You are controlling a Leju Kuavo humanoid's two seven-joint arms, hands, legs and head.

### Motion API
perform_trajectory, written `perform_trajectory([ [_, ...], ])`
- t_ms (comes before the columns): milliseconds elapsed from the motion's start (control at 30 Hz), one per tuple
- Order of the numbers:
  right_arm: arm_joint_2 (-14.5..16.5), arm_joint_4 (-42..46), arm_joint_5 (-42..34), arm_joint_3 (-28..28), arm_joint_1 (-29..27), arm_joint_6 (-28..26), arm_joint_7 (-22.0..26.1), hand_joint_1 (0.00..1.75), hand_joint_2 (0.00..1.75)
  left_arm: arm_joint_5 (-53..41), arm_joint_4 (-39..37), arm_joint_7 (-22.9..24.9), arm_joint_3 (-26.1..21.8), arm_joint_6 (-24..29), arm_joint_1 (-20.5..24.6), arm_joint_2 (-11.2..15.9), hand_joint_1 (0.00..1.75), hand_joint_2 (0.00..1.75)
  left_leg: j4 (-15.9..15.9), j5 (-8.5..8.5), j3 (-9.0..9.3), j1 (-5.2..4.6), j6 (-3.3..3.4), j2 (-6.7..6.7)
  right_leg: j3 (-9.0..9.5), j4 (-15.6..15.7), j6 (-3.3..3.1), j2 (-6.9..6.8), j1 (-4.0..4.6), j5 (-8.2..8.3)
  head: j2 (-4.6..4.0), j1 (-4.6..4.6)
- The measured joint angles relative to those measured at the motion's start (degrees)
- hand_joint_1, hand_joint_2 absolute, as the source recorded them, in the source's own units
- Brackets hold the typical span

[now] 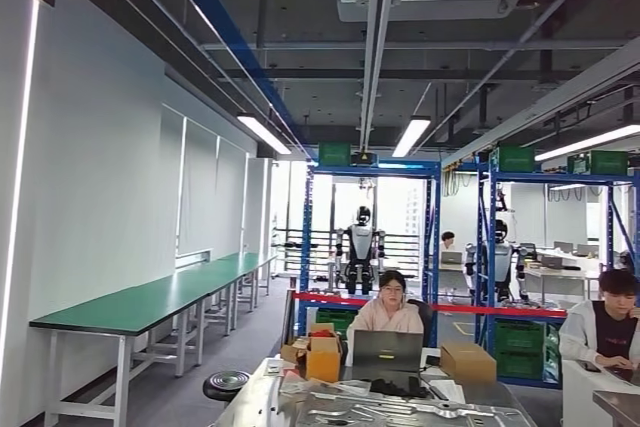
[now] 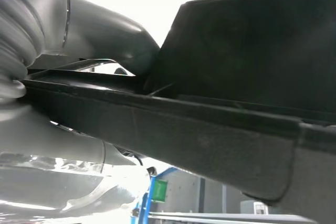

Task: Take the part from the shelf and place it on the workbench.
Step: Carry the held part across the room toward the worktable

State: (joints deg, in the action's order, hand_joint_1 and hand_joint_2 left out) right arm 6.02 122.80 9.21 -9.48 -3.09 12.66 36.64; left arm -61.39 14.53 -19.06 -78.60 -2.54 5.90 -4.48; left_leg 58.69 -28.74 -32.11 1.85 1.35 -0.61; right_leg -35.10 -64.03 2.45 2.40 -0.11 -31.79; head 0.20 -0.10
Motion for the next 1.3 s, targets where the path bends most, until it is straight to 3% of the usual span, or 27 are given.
perform_trajectory([
  [67, 0.0, 0.0, 0.0, 0.0, 0.0, 0.0, 0.0, 1.75, 1.75, 0.0, 0.0, 0.0, 0.0, 0.0, -0.2, 0.0, 0.00, 1.75, 0.0, -0.18, 0.12, -0.05, 0.16, 1.19, -3.99, -7.6, 0.58, -1.59, -0.33, -3.04, 0.00, 0.01],
  [100, 0.0, 0.0, 0.0, 0.0, 0.0, 0.0, 0.0, 1.75, 1.75, 0.0, 0.0, 0.0, 0.0, 0.0, -0.2, 0.0, 0.00, 1.75, 0.0, -0.28, 0.17, -0.05, 0.13, 1.75, -5.29, -9.9, 0.78, -1.84, -0.49, -3.40, 0.00, 0.00],
  [133, 0.0, -0.1, 0.1, 0.0, 0.0, 0.0, 0.0, 1.75, 1.75, 0.0, 0.0, 0.0, 0.0, 0.0, -0.2, 0.0, 0.00, 1.75, 0.0, -0.39, 0.27, -0.05, 0.06, 2.27, -5.50, -9.9, 0.90, -2.02, -0.61, -2.65, 0.00, 0.00],
  [167, 0.0, -0.1, 0.1, 0.0, 0.0, 0.0, 0.0, 1.75, 1.75, 0.0, 0.0, 0.0, 0.0, 0.0, -0.2, 0.0, 0.00, 1.75, 0.0, -0.53, 0.45, -0.05, -0.04, 2.75, -4.50, -7.5, 0.92, -2.30, -0.68, -0.93, 0.00, 0.00],
  [233, 0.0, 0.0, 0.1, 0.0, 0.1, -0.1, 0.0, 1.75, 1.75, 0.0, 0.0, 0.1, 0.0, 0.1, -0.1, 0.0, 0.00, 1.75, 0.0, -0.92, 0.96, -0.16, -0.46, 3.60, -0.62, 0.6, 0.62, -4.09, -0.50, 2.91, 0.00, 0.01],
  [300, 0.0, 0.0, 0.0, -0.1, 0.2, -0.1, 0.0, 1.75, 1.75, 0.0, 0.0, 0.2, 0.0, 0.1, -0.1, 0.0, 0.00, 1.75, 0.0, -1.31, 1.35, -0.37, -1.10, 4.28, 1.65, 5.5, -0.14, -5.42, -0.08, 4.42, 0.00, 0.01],
  [400, 0.0, 0.0, 0.1, -0.1, 0.1, -0.1, -0.1, 1.75, 1.75, 0.0, 0.0, 0.3, 0.0, 0.1, 0.0, 0.0, 0.00, 1.75, -0.5, -1.64, 2.03, -0.28, -2.14, 5.14, 1.82, 6.2, -1.40, -4.30, 0.18, 4.46, 0.00, 0.01],
  [467, 0.0, 0.1, 0.5, -0.2, 0.3, -0.3, -0.1, 1.75, 1.75, 0.1, 0.0, 0.2, 0.0, 0.1, 0.1, 0.0, 0.00, 1.75, 1.4, -3.20, 1.45, -0.19, -2.52, 3.74, 2.16, 6.8, -2.27, -3.51, -0.06, 4.79, 0.00, 0.01],
  [533, 0.0, 0.1, 0.9, -0.4, 0.5, -0.5, -0.1, 1.75, 1.75, 0.1, 0.0, 0.2, 0.0, 0.0, 0.0, 0.0, 0.00, 1.75, 7.9, -6.56, -1.76, -0.26, -2.50, 1.81, 2.33, 7.0, -2.84, -2.86, -0.11, 4.84, 0.00, 0.01],
  [600, 0.0, 0.0, 1.2, -0.4, 0.5, -0.7, -0.1, 1.75, 1.75, 0.2, 0.0, 0.2, 0.0, -0.1, -0.2, 0.0, 0.00, 1.75, 14.6, -8.64, -5.49, -0.37, -2.45, 1.25, 2.46, 7.0, -3.09, -2.07, 0.09, 4.69, 0.00, 0.01],
  [633, 0.0, -0.1, 1.3, -0.4, 0.4, -0.7, -0.1, 1.75, 1.75, 0.2, 0.0, 0.2, 0.0, 0.0, -0.3, 0.0, 0.00, 1.75, 15.5, -8.17, -6.29, -0.42, -2.39, 1.18, 2.61, 7.0, -3.15, -1.67, 0.18, 4.60, 0.00, 0.01],
  [667, 0.0, -0.1, 1.3, -0.4, 0.4, -0.8, -0.1, 1.75, 1.75, 0.2, 0.0, 0.1, 0.0, 0.0, -0.3, 0.0, 0.00, 1.75, 14.0, -6.57, -5.96, -0.46, -2.27, 1.14, 2.82, 6.9, -3.15, -1.33, 0.22, 4.48, 0.00, 0.01],
  [733, 0.0, -0.1, 1.3, -0.4, 0.4, -0.9, -0.1, 1.75, 1.75, 0.2, 0.0, 0.1, 0.0, -0.1, -0.3, 0.1, 0.00, 1.75, 6.9, -2.08, -3.12, -0.57, -1.80, 0.91, 3.33, 6.8, -2.92, -0.82, 0.26, 4.11, 0.00, 0.01],
  [800, 0.0, -0.1, 1.4, -0.4, 0.5, -1.0, -0.1, 1.75, 1.75, 0.2, 0.0, -0.1, 0.0, -0.1, -0.2, 0.1, 0.00, 1.75, 1.2, 0.23, -0.80, -0.73, -1.33, 0.60, 3.50, 6.5, -2.41, -0.45, 0.41, 3.68, 0.00, 0.01],
  [900, 0.0, 0.0, 1.5, -0.4, 0.5, -1.1, 0.0, 1.75, 1.75, 0.2, 0.0, -0.3, 0.0, -0.2, -0.1, 0.1, 0.00, 1.75, 0.0, 0.27, -0.34, -0.94, -0.70, 0.53, 3.48, 6.5, -1.55, -0.25, 0.36, 3.47, 0.00, 0.01],
  [967, -0.1, 0.1, 1.5, -0.4, 0.5, -1.2, 0.0, 1.75, 1.75, 0.2, 0.0, -0.4, 0.1, -0.2, 0.0, 0.1, 0.00, 1.75, -0.3, 0.45, -0.14, -0.66, -0.20, 0.67, 3.16, 5.3, -0.93, -0.59, 0.29, 2.47, 0.00, 0.01],
  [1000, -0.1, 0.1, 1.5, -0.4, 0.5, -1.2, 0.0, 1.75, 1.75, 0.2, 0.0, -0.4, 0.1, -0.3, 0.0, 0.1, 0.00, 1.75, -0.4, 0.51, -0.05, -0.47, 0.02, 0.77, 2.19, 3.1, -0.56, -0.93, 0.21, 1.07, 0.00, 0.01],
  [1067, -0.2, 0.2, 1.6, -0.4, 0.5, -1.3, 0.1, 1.75, 1.75, 0.2, 0.0, -0.4, 0.1, -0.3, -0.1, 0.2, 0.00, 1.75, -0.4, 0.45, -0.01, -0.38, 0.23, 0.94, -1.49, -4.6, 0.14, -1.60, -0.18, -2.62, 0.00, 0.01],
  [1100, -0.3, 0.1, 1.6, -0.4, 0.4, -1.3, 0.1, 1.75, 1.75, 0.2, 0.0, -0.4, 0.1, -0.4, -0.1, 0.2, 0.00, 1.75, -0.4, 0.41, 0.00, -0.36, 0.25, 1.00, -3.34, -8.2, 0.43, -1.73, -0.39, -3.80, 0.00, 0.01],
  [1133, -0.4, 0.1, 1.6, -0.4, 0.3, -1.3, 0.1, 1.75, 1.75, 0.2, 0.0, -0.4, 0.1, -0.4, -0.2, 0.2, 0.00, 1.75, -0.4, 0.37, 0.03, -0.31, 0.21, 1.05, -4.37, -10.0, 0.65, -1.81, -0.57, -3.89, 0.00, 0.01],
  [1167, -0.5, 0.1, 1.6, -0.4, 0.2, -1.3, 0.1, 1.75, 1.75, 0.2, 0.0, -0.4, 0.1, -0.5, -0.2, 0.2, 0.00, 1.75, -0.4, 0.31, 0.10, -0.25, 0.14, 1.07, -4.31, -9.4, 0.82, -1.90, -0.72, -2.87, 0.00, 0.01],
  [1200, -0.5, 0.1, 1.6, -0.4, 0.2, -1.3, 0.1, 1.75, 1.75, 0.2, 0.0, -0.4, 0.1, -0.5, -0.2, 0.2, 0.00, 1.75, -0.4, 0.22, 0.24, -0.17, 0.01, 1.07, -3.13, -6.6, 0.93, -2.04, -0.85, -0.96, 0.00, 0.01],
  [1233, -0.5, 0.1, 1.6, -0.4, 0.2, -1.3, 0.1, 1.75, 1.75, 0.2, 0.0, -0.4, 0.2, -0.5, -0.2, 0.2, 0.00, 1.75, -0.4, 0.10, 0.41, -0.11, -0.18, 1.07, -1.22, -2.5, 0.99, -2.30, -0.95, 1.27, 0.00, 0.01],
  [1300, -0.6, 0.1, 1.6, -0.4, 0.2, -1.3, 0.1, 1.75, 1.75, 0.2, 0.0, -0.5, 0.3, -0.5, -0.1, 0.2, 0.00, 1.75, -0.3, -0.19, 0.66, -0.22, -0.75, 1.06, 1.94, 4.5, 0.62, -2.74, -0.84, 3.83, 0.00, 0.01],
])
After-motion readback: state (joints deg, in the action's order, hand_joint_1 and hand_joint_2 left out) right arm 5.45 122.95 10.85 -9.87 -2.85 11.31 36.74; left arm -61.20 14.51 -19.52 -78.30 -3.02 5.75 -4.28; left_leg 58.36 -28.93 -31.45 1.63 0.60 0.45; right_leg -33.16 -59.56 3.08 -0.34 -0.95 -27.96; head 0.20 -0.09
